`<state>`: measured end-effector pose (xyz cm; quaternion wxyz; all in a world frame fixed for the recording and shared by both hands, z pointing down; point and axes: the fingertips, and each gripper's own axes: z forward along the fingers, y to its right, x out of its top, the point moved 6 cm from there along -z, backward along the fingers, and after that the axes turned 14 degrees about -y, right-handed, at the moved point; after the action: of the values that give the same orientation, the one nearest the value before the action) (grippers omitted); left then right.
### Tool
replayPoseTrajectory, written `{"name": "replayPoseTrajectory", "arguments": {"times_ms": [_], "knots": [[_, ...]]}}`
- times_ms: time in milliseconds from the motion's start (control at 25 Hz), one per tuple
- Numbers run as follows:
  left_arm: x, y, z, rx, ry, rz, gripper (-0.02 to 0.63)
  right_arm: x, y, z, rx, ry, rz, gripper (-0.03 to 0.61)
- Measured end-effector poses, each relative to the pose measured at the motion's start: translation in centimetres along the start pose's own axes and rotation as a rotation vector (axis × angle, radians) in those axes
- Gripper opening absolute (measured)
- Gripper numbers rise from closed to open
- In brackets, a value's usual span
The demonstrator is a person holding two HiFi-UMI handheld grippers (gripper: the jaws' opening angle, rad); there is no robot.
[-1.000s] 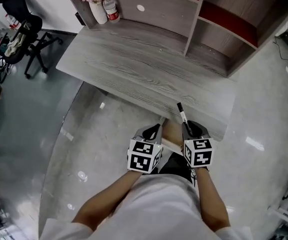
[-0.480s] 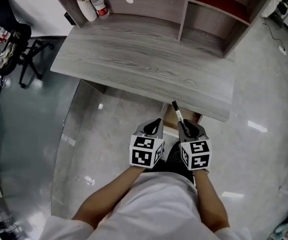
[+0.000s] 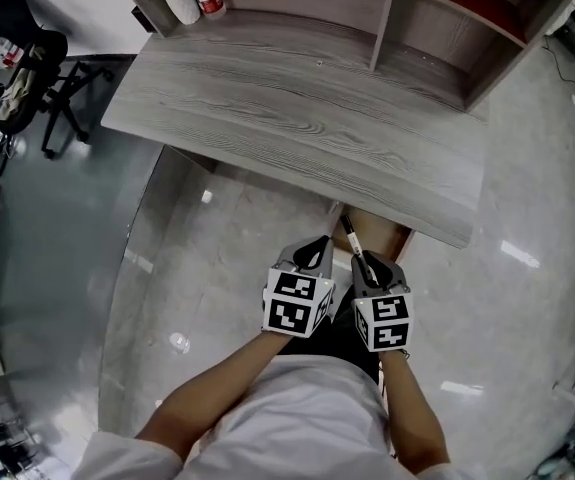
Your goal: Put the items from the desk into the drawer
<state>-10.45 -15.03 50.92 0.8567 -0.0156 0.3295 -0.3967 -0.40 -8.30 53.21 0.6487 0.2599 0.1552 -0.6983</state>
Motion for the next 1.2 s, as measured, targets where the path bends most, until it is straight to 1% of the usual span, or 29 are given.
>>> {"name": "replayPoseTrajectory", "arguments": {"times_ms": [120,280,520,920,1200], "knots": [[-0.3,-0.2,0.8,0.011,-0.008,-0.017,0.002,-1.2,0.9,1.7,0.01,-0.023,0.03,0.052],[-1.0,0.0,1.9,0.015,-0.022,-0.03,0.002,-2.4,2.0,4.0,0.0,-0.06,0.049,0.052],[-1.5,0.1,2.6,0.021,-0.033,-0.05,0.002,-2.8,2.9,7.2,0.003,-0.092,0.133,0.052],[-2.3,-1.0,2.4,0.042,-0.045,-0.076,0.002,-2.5,3.4,10.3,0.004,-0.147,0.179,0.052],[-3.1,-1.7,2.3,0.048,-0.055,-0.087,0.002,-2.4,3.4,11.2,-0.012,-0.171,0.167,0.057]]}}
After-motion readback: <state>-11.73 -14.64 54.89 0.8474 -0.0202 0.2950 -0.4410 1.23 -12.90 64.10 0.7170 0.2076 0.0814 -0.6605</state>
